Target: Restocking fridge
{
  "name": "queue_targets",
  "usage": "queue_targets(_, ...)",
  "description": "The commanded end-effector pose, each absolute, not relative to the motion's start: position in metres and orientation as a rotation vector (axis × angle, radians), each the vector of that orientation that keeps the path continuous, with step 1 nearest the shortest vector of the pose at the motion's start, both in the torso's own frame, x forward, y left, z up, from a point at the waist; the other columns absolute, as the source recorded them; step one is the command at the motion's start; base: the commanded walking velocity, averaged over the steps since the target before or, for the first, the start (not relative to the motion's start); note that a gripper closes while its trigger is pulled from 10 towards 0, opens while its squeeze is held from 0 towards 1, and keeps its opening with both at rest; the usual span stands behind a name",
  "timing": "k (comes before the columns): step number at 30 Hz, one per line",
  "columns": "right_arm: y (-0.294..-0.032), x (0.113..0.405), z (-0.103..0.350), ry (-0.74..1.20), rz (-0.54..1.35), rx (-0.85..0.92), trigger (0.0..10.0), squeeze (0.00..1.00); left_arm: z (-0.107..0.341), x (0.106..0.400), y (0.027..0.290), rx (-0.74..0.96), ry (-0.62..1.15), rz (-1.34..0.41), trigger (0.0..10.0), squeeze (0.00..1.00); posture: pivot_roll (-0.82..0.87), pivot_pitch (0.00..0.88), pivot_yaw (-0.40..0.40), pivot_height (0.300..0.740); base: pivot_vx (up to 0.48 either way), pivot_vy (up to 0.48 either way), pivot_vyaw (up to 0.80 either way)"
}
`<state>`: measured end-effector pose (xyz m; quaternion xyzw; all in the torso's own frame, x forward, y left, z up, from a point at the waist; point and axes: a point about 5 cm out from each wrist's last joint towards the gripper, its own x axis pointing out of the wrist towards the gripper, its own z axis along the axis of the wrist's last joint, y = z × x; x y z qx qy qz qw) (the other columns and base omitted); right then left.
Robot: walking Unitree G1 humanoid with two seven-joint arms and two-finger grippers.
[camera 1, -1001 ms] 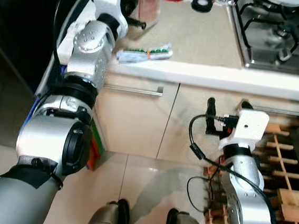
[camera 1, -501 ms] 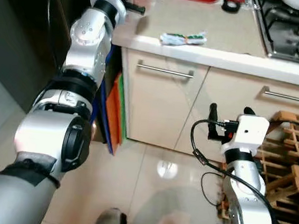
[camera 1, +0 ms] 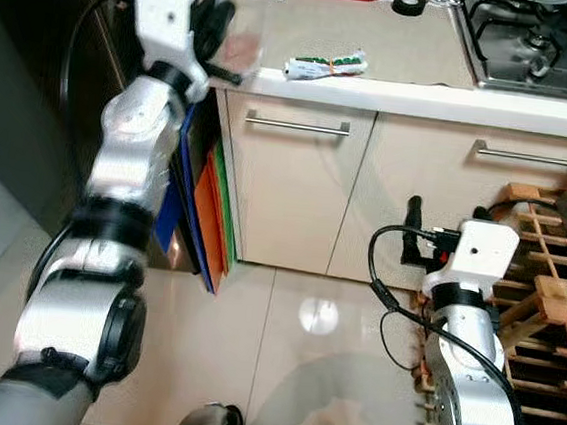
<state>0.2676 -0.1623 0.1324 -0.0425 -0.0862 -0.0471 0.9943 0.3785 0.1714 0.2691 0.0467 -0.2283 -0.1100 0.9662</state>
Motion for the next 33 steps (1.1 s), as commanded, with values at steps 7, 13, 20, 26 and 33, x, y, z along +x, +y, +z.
queue_targets(7,-0.163,0.279,0.136,-0.190,-0.081,-0.074,10.0,0.00,0.257,0.349,0.188,0.097,-0.444,-0.122,10.0,0.00,-0.06,0.026,-0.002,0.740,0.000,0.000,0.00)
queue_targets(13,-0.160,0.272,0.117,-0.127,-0.072,-0.055,10.0,0.00,0.181,0.322,0.176,0.076,-0.232,-0.147,10.0,0.00,-0.06,0.001,0.002,0.740,0.000,0.000,0.00)
queue_targets(20,-0.167,0.259,0.105,-0.104,-0.089,-0.095,10.0,0.00,0.164,0.289,0.166,0.066,-0.167,-0.192,10.0,0.00,-0.06,0.000,0.009,0.740,0.000,0.000,0.00)
queue_targets(26,-0.171,0.262,0.103,-0.105,-0.142,-0.089,10.0,0.00,0.143,0.288,0.153,0.087,-0.083,-0.248,10.0,0.00,-0.07,0.000,0.021,0.740,0.000,0.000,0.00)
queue_targets(33,-0.164,0.275,0.110,-0.125,-0.121,-0.070,10.0,0.00,0.131,0.306,0.138,0.068,-0.032,-0.280,10.0,0.00,-0.11,0.000,0.027,0.740,0.000,0.000,0.00)
